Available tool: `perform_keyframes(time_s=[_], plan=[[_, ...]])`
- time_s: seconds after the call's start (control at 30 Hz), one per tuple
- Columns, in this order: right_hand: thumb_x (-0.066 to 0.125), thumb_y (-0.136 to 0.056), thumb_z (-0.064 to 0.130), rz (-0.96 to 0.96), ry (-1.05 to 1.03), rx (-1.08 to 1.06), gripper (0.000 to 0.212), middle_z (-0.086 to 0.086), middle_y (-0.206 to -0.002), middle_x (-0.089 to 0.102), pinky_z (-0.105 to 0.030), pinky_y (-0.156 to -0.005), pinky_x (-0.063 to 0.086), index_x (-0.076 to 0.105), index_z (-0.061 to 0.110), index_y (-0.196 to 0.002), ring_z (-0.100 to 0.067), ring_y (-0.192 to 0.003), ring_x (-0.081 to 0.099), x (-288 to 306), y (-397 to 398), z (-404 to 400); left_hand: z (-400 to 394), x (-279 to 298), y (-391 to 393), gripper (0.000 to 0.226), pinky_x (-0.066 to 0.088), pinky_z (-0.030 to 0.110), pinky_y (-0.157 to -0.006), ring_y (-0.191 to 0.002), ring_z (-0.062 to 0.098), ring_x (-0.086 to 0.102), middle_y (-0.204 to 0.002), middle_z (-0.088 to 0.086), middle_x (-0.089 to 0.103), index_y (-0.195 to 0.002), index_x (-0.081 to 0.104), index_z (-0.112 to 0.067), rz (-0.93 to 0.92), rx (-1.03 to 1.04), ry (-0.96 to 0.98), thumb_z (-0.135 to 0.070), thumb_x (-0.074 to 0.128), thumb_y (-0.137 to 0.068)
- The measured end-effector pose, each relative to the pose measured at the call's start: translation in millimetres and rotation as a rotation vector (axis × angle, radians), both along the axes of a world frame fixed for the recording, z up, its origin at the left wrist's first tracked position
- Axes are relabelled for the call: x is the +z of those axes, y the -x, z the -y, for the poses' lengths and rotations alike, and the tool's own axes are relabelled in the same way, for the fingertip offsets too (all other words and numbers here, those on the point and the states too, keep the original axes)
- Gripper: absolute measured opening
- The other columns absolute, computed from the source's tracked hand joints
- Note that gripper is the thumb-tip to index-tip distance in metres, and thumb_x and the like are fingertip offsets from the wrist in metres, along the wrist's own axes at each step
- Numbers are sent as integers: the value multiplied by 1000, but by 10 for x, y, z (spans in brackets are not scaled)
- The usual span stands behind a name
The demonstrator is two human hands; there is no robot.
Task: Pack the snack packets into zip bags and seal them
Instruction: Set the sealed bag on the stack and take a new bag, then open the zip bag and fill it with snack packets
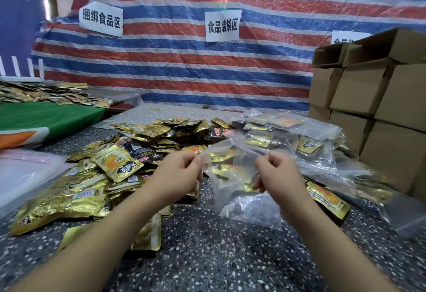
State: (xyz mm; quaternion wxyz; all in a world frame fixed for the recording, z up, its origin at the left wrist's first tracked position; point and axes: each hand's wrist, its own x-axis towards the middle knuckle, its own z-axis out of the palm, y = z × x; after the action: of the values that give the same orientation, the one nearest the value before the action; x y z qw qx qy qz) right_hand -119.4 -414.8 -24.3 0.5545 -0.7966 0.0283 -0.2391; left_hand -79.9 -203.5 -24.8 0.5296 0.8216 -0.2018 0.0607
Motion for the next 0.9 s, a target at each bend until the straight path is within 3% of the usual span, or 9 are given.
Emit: perform_keyframes(time_s=[0.1, 0.17, 0.23, 0.37, 0.5, 0.6, 0.67, 0.77, 0.9], plan=[[55, -87, 11, 17, 16, -10, 25, -29, -62, 58, -34, -53, 45, 46, -4, -69, -15, -45, 61, -17, 11, -63, 66, -69, 56, 19, 50, 30, -51, -52, 6, 54, -72, -1, 66, -117, 56, -24, 276, 48, -126, -30, 48, -101], [54, -87, 9, 21, -29, -13, 29, -15, -49, 56, -31, -48, 46, 50, 6, -59, -17, -44, 60, -9, 3, -64, 79, -51, 127, 36, 40, 18, -46, -51, 6, 53, -66, -7, 60, -135, 44, -36, 462, -4, -102, -38, 48, -100], [53, -88, 8, 17, -100, 5, 32, -2, -46, 53, -29, -45, 46, 50, 14, -57, -20, -47, 60, -3, 0, -76, 86, -36, 219, 39, 35, 15, -48, -51, 6, 52, -60, -10, 54, -129, 50, -39, 582, -112, -185, -56, 46, -94], [51, -91, 4, -15, -236, 36, 21, -6, -52, 57, -29, -44, 50, 54, 5, -71, -24, -48, 65, 17, 21, -123, 142, -74, 339, 57, 38, 18, -52, -54, -3, 45, -60, -16, 50, -106, 58, -34, 670, -186, -543, -81, 37, -80], [48, -95, 7, -82, -408, 77, 18, -14, -58, 63, -29, -46, 52, 59, -1, -84, -23, -48, 63, 50, 26, -109, 136, -80, 311, 27, 52, 30, -66, -69, 1, 54, -77, -15, 59, -93, 55, -30, 672, -166, -547, -53, 42, -93], [45, -93, 4, -126, -490, 67, 16, -2, -43, 57, -26, -42, 50, 54, 5, -80, -22, -47, 65, 66, 17, -87, 124, -83, 297, 34, 51, 26, -67, -72, -3, 51, -89, -19, 57, -96, 53, -35, 678, -136, -556, -65, 36, -91], [45, -94, 5, -141, -529, 65, 21, 2, -37, 49, -24, -39, 48, 50, 8, -73, -22, -46, 65, 69, 12, -88, 149, -96, 306, 27, 51, 29, -70, -76, 1, 52, -94, -18, 56, -98, 54, -34, 680, -114, -556, -58, 44, -93], [46, -99, 15, -156, -580, 27, 30, 3, -36, 40, -22, -36, 45, 49, 9, -70, -21, -43, 64, 81, 4, -67, 154, -78, 255, 12, 46, 28, -71, -78, 4, 51, -90, -14, 53, -95, 57, -24, 623, -98, -418, -30, 49, -100], [52, -94, 18, -106, -392, -155, 27, 0, -46, 44, -25, -44, 34, 45, 14, -69, -16, -42, 45, 115, 1, 56, 84, -8, 183, 19, 35, 17, -59, -72, 2, 47, -79, -11, 51, -87, 52, -18, 541, -114, -281, -26, 44, -103]])
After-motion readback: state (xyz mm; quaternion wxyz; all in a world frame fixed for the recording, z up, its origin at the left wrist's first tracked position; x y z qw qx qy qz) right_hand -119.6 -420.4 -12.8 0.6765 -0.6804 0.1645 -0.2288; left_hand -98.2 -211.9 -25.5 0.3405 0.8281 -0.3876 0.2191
